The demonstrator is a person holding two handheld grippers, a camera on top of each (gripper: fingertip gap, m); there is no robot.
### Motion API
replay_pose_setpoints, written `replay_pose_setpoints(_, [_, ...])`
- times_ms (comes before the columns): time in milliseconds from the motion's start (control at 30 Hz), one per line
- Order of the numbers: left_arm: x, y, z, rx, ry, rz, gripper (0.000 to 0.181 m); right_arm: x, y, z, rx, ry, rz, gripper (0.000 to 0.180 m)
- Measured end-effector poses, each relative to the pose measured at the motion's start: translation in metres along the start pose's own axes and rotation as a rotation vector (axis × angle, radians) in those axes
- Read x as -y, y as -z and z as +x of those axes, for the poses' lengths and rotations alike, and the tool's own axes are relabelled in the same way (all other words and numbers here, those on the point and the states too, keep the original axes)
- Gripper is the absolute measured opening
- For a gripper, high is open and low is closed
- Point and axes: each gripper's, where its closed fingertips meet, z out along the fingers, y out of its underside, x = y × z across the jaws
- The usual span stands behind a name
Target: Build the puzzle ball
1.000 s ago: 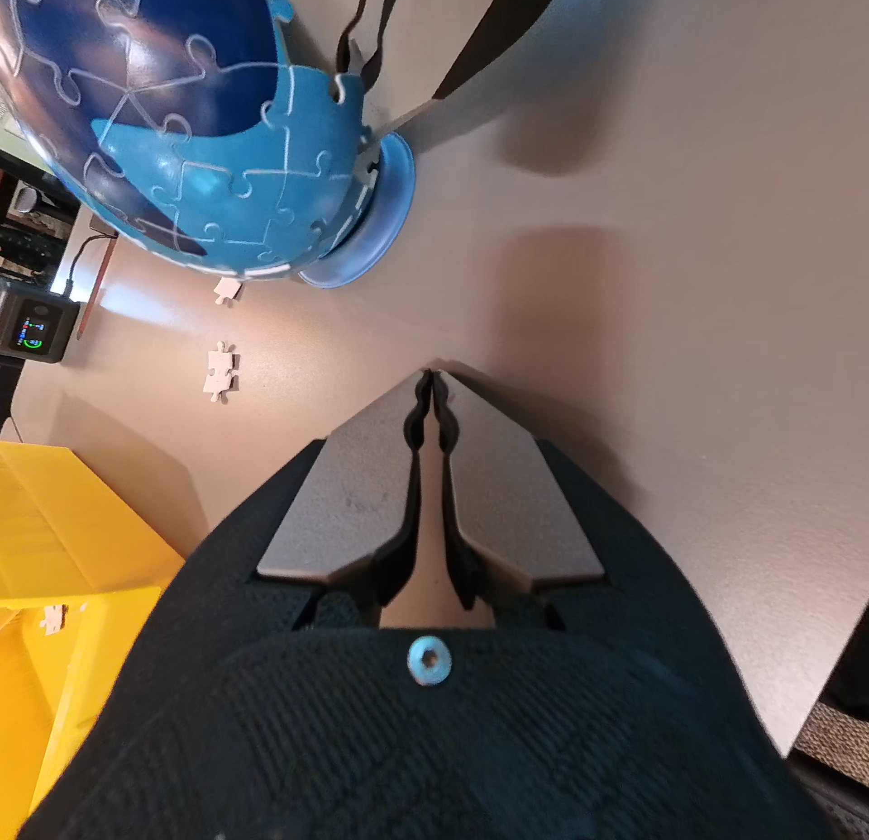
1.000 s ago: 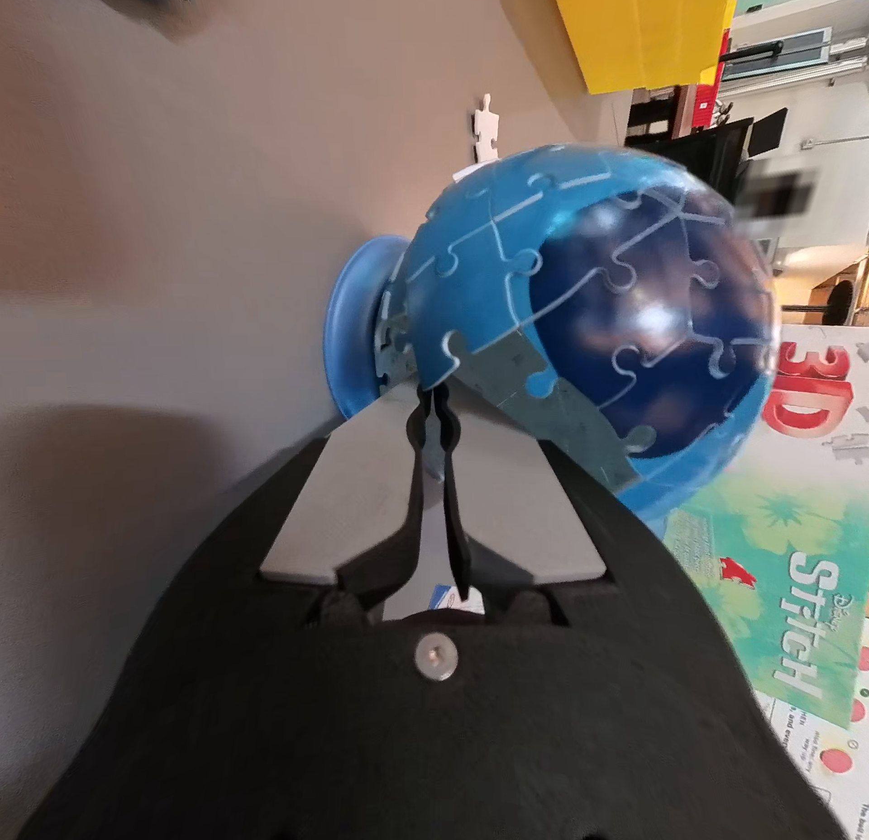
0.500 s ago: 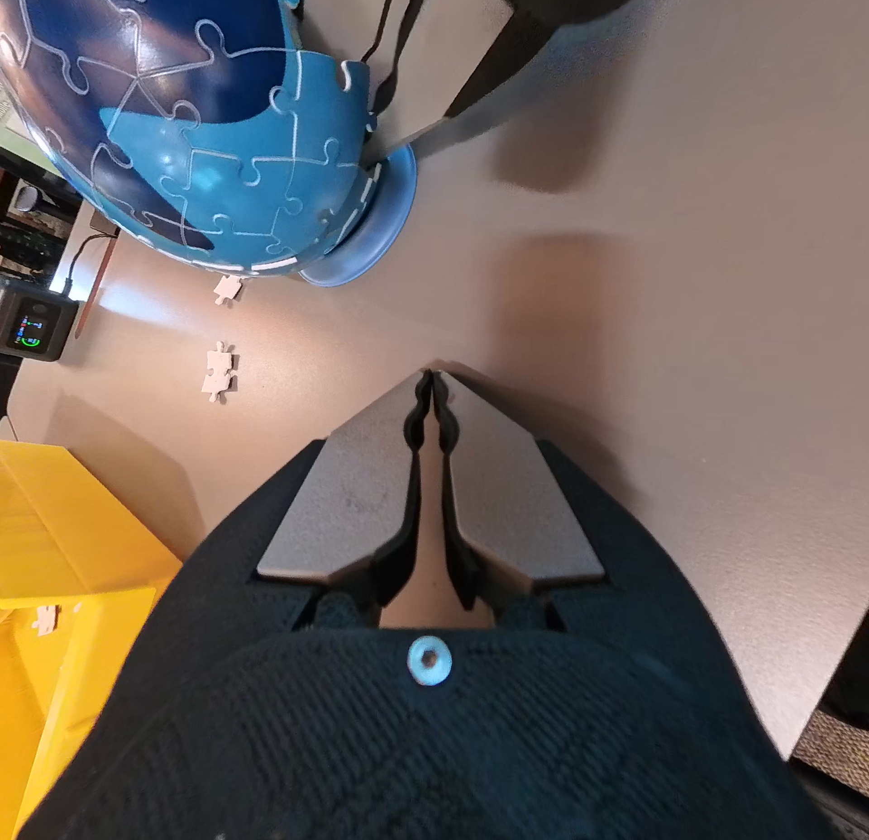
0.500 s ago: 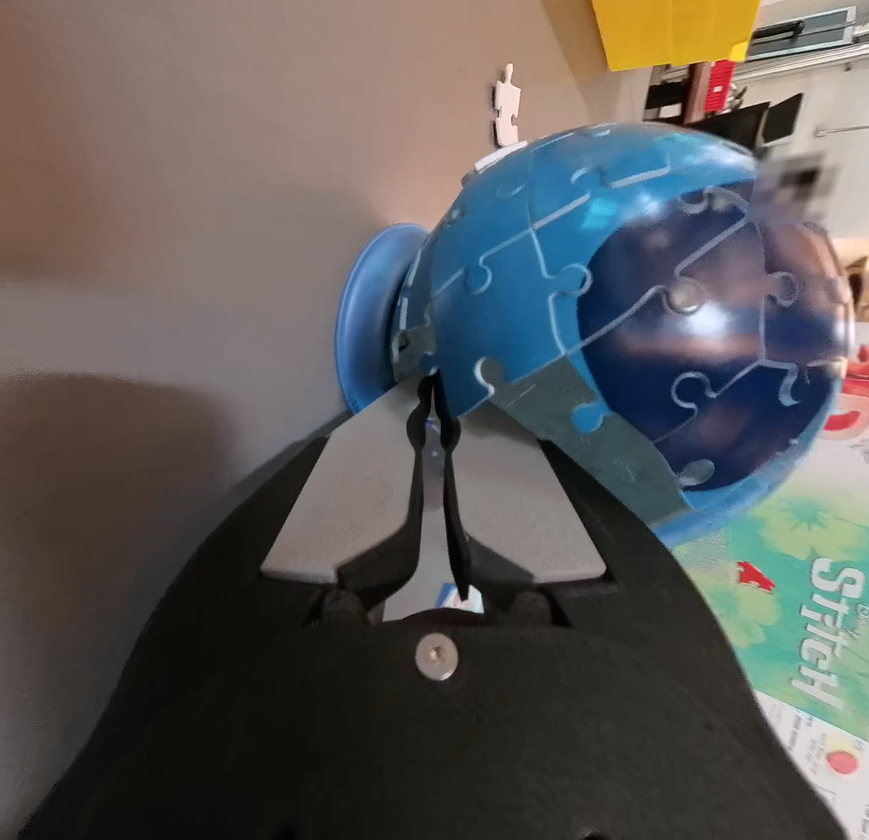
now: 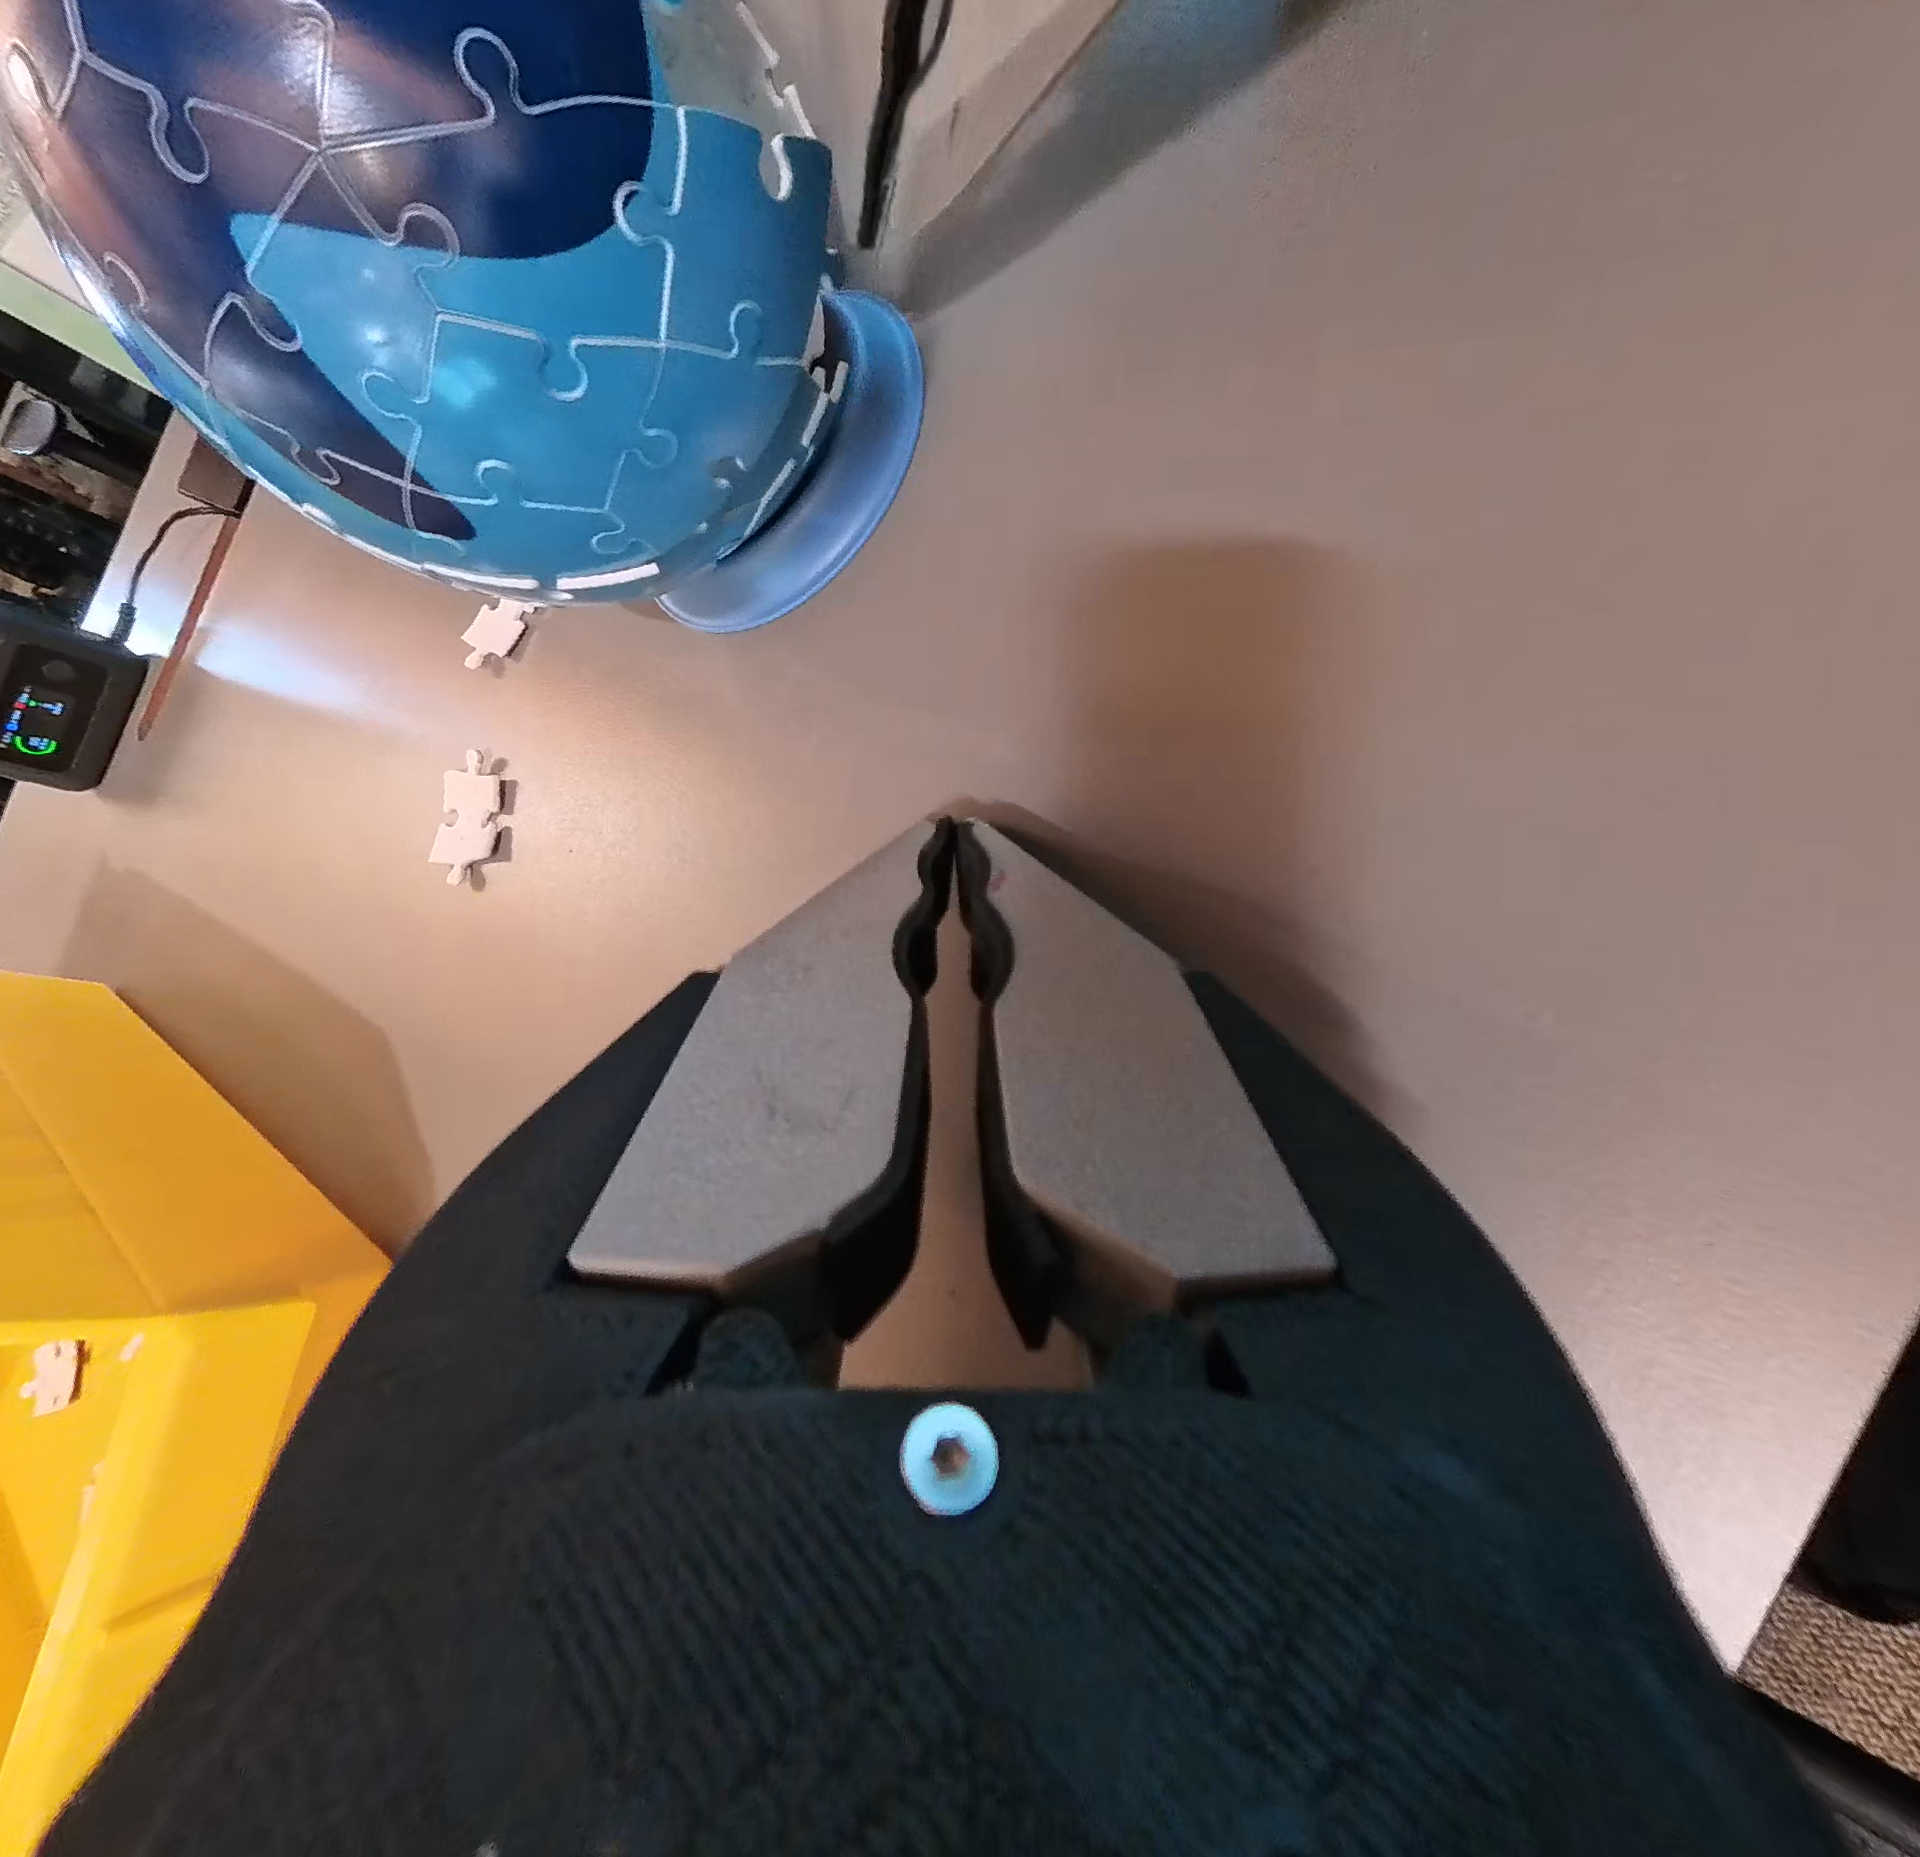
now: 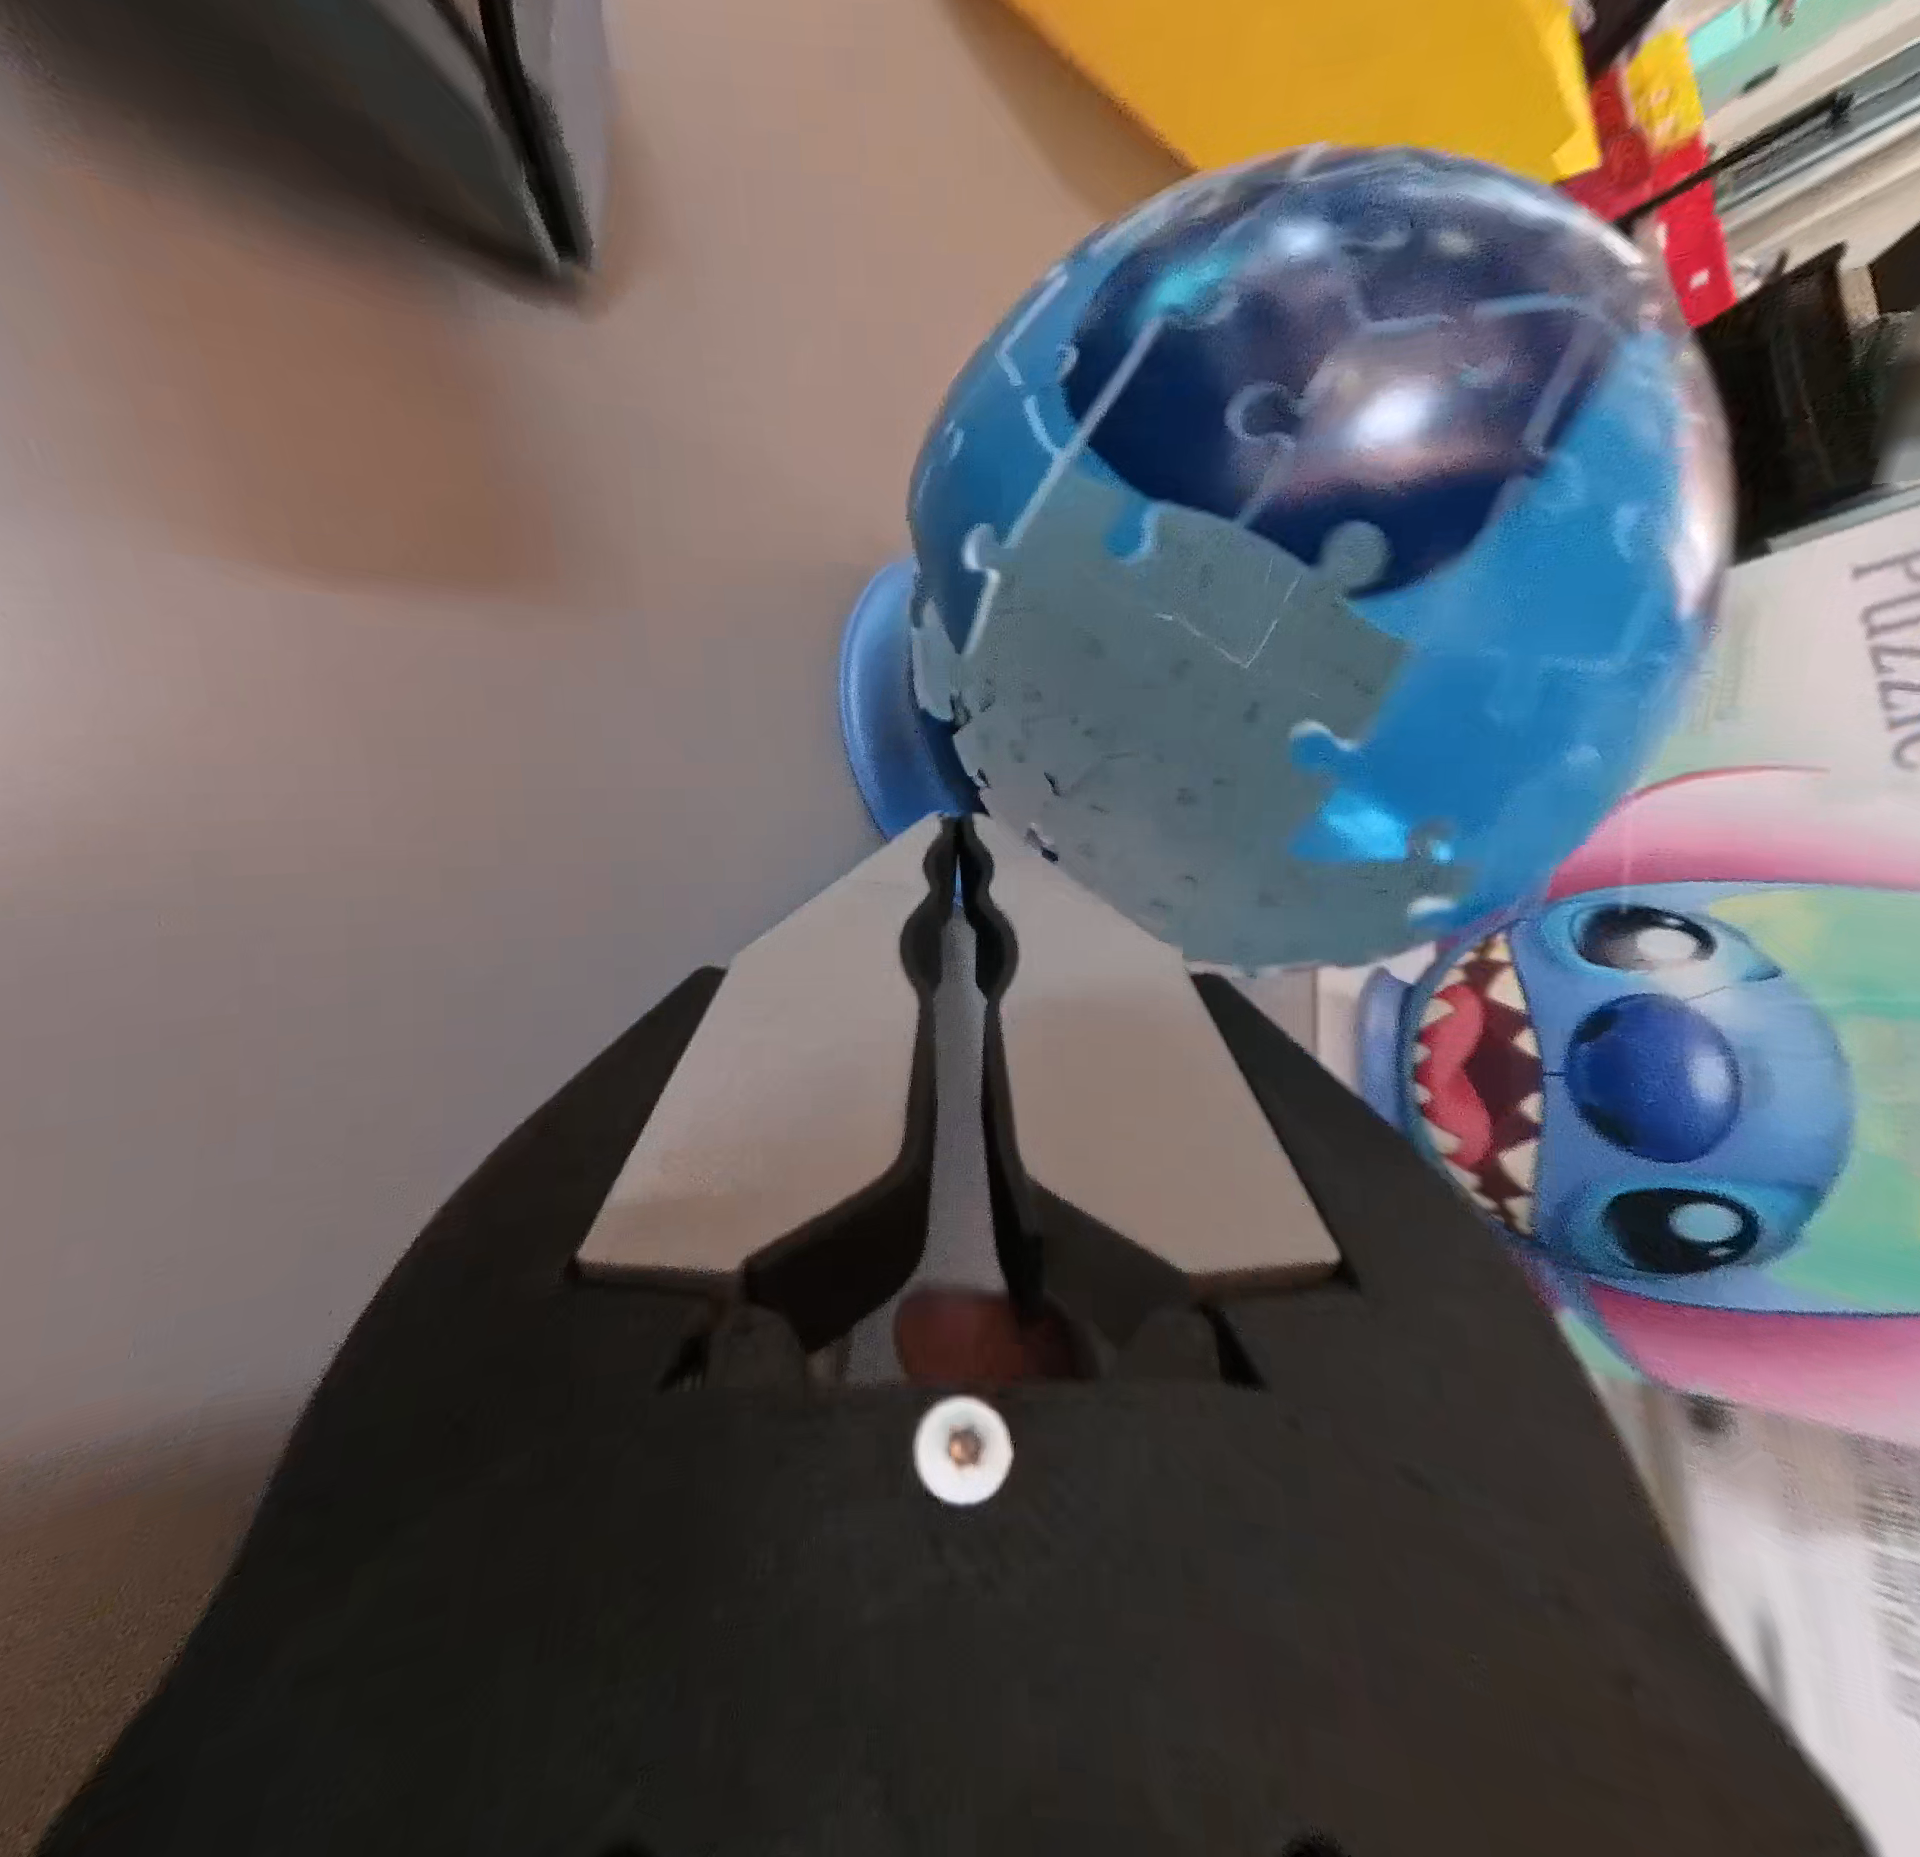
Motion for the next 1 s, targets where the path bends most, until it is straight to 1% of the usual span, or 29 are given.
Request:
replay_pose_setpoints(67, [0.000,0.000,0.000,0.005,-0.004,-0.001,0.000,0.007,0.006,0.000,0.014,-0.074,0.104,0.001])
replay_pose_setpoints(133, [0.000,0.000,-0.001,0.007,-0.003,0.000,0.000,0.015,0.012,0.002,0.004,-0.101,0.179,0.004])
replay_pose_setpoints(233, [0.000,0.000,-0.001,0.014,-0.003,-0.001,0.000,0.021,0.009,-0.001,0.011,-0.085,0.192,0.028])
replay_pose_setpoints(333, [0.000,-0.001,-0.002,0.019,-0.007,0.000,0.000,0.017,-0.007,-0.009,0.080,-0.121,0.118,0.038])
replay_pose_setpoints(367, [0.001,-0.001,-0.002,0.019,-0.008,0.000,0.000,0.014,-0.012,-0.011,0.108,-0.148,0.083,0.045])
replay_pose_setpoints(433, [0.001,-0.001,-0.002,0.013,-0.001,0.002,0.000,0.013,-0.015,-0.011,0.153,-0.208,0.070,0.057])
replay_pose_setpoints(500, [0.001,-0.001,-0.001,0.007,0.003,0.003,0.000,0.016,-0.012,-0.015,0.236,-0.257,0.089,0.080])
replay_pose_setpoints(533, [0.001,-0.001,-0.001,0.007,0.003,0.003,0.000,0.018,-0.009,-0.019,0.282,-0.267,0.104,0.087])
replay_pose_setpoints(600, [0.001,-0.001,-0.001,0.006,0.001,0.005,0.000,0.021,-0.005,-0.028,0.368,-0.255,0.133,0.084])
replay_pose_setpoints(633, [0.001,-0.001,-0.001,0.004,0.001,0.005,0.000,0.019,-0.005,-0.029,0.375,-0.242,0.136,0.085])
replay_pose_setpoints(733, [0.002,-0.002,-0.001,0.004,0.001,0.006,0.000,0.018,-0.008,-0.024,0.360,-0.237,0.140,0.095])
replay_pose_setpoints(800, [0.002,-0.001,-0.001,0.005,0.000,0.006,0.000,0.018,-0.009,-0.022,0.357,-0.230,0.134,0.098])
replay_pose_setpoints(867, [0.002,-0.001,-0.001,0.001,0.004,0.006,0.000,0.019,-0.011,-0.023,0.368,-0.247,0.123,0.101])
replay_pose_setpoints(967, [0.001,-0.001,-0.001,0.000,0.005,0.006,0.000,0.019,-0.015,-0.024,0.384,-0.295,0.091,0.112])
replay_pose_setpoints(1000, [0.001,-0.001,-0.001,0.001,0.004,0.006,0.000,0.020,-0.015,-0.026,0.403,-0.308,0.088,0.111])
